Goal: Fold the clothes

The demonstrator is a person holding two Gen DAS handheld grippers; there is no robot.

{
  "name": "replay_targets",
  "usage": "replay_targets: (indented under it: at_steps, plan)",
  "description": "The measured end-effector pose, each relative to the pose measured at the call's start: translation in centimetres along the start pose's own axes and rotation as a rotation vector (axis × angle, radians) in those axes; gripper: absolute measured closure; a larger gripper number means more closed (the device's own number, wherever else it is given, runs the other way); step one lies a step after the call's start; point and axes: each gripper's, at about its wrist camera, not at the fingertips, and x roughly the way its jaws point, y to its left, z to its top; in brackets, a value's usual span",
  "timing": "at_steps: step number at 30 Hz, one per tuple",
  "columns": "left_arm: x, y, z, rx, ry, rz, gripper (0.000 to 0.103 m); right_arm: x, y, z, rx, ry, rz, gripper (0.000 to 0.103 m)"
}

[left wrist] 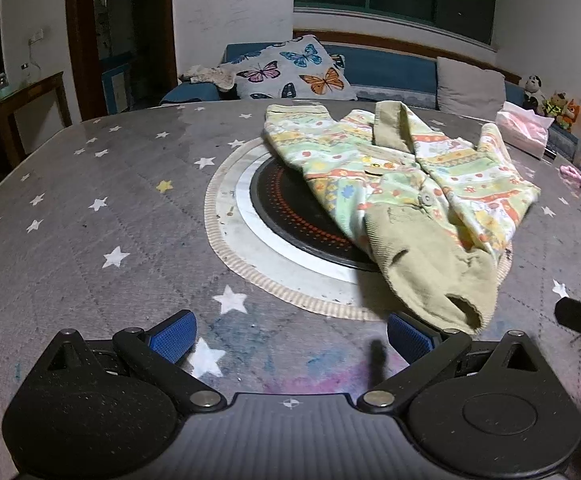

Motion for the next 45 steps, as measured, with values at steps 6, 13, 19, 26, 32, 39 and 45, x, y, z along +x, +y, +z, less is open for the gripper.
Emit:
replay_targets:
  at_steps: [6, 13, 19, 26, 32, 39, 45]
  plan:
    - [-1.2, -0.1, -0.6, 0.018, -0.012, 0.003, 0.000, -0.1, 0.8, -0.6, 0.001, 0.024, 0.005, 0.000]
    - [-1.1, -0.4, -0.5, 0.022, 0.026, -0.005, 0.000, -0.4, 0.5, -0.6, -0.006, 0.060, 0.038, 0.000]
    - [-1.2, -0.5, -0.7, 0.021, 0.028, -0.008, 0.000, -0.4, 1.4, -0.9, -0.018, 0.066, 0.042, 0.000]
    - [-1.4, -0.9, -0.7, 0.028, 0.030, -0.017, 0.000, -0.4, 1.8, -1.0, -0.026, 0.070, 0.046, 0.000]
    - [-1.2, -1.1, -0.6, 0.029, 0.039, -0.022, 0.000, -0.2, 2.0, -0.9, -0.030, 0.072, 0.047, 0.000]
    - [-1.0, -1.1, -0.3, 0.026, 0.034, -0.022, 0.000, 0.0, 2.4, -0.9, -0.037, 0.073, 0.054, 0.000]
    - [-0.9, -1.3, -0.3, 0.033, 0.039, -0.014, 0.000, 0.1, 2.6, -0.9, -0.043, 0.076, 0.061, 0.000]
